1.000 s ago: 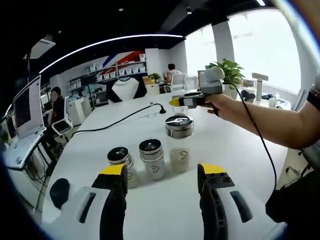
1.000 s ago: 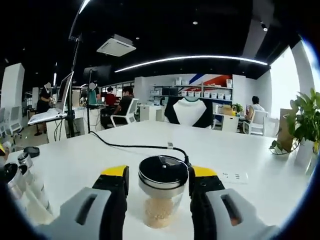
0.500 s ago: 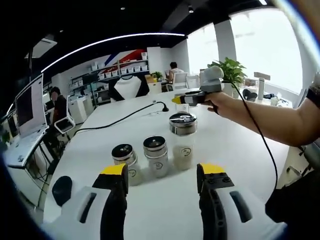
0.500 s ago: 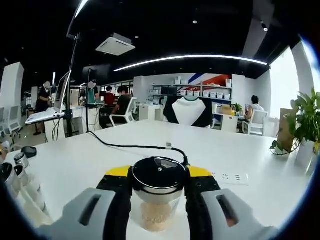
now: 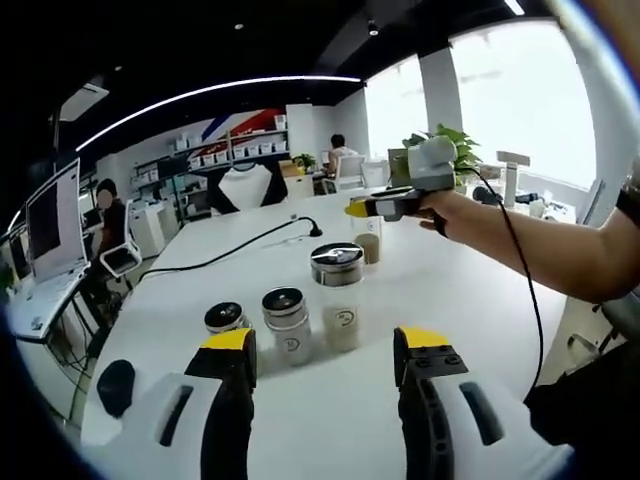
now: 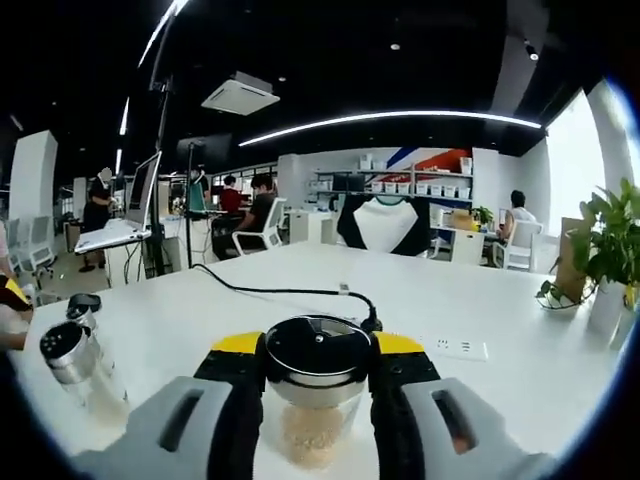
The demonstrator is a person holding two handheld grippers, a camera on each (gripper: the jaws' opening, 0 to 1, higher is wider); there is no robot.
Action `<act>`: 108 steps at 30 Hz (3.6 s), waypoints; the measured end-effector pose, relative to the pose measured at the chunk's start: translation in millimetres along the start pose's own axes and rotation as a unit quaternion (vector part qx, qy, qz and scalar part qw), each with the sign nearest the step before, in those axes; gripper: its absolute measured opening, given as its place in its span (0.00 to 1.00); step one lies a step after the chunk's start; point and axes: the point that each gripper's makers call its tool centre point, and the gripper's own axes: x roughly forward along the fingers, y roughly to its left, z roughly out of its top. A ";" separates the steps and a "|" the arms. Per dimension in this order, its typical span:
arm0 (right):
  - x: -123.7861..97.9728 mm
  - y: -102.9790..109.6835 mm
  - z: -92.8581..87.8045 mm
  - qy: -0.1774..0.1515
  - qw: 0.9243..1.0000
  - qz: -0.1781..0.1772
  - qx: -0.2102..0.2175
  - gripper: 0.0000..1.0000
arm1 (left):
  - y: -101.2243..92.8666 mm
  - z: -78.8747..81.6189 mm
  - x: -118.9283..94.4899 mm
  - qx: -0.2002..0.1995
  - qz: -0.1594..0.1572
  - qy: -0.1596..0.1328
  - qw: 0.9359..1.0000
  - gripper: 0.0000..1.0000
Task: Rotate the seasoning bottle until the label or dispensing opening points toward the visible target arrow and the bottle remains upright within the marked orientation range
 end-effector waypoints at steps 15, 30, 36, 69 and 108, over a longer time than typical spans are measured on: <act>-77.7 46.6 -6.0 -0.006 0.999 0.038 -0.001 0.38 | -42.5 15.6 -6.0 0.004 -0.050 -0.028 0.998 0.57; -182.6 154.8 25.9 -0.057 0.973 0.215 0.061 0.37 | -102.4 0.6 15.4 0.025 -0.172 0.005 0.985 0.61; -212.0 192.7 36.7 -0.062 0.951 0.295 0.073 0.37 | -130.9 23.3 7.9 0.046 -0.238 -0.034 0.970 0.61; -214.2 215.6 75.9 -0.116 0.942 0.294 0.111 0.38 | -108.8 62.0 -13.6 0.082 -0.112 -0.094 0.986 0.45; -233.9 223.8 80.7 -0.139 0.916 0.364 0.094 0.37 | -108.9 71.0 -20.6 0.107 -0.105 -0.106 0.983 0.44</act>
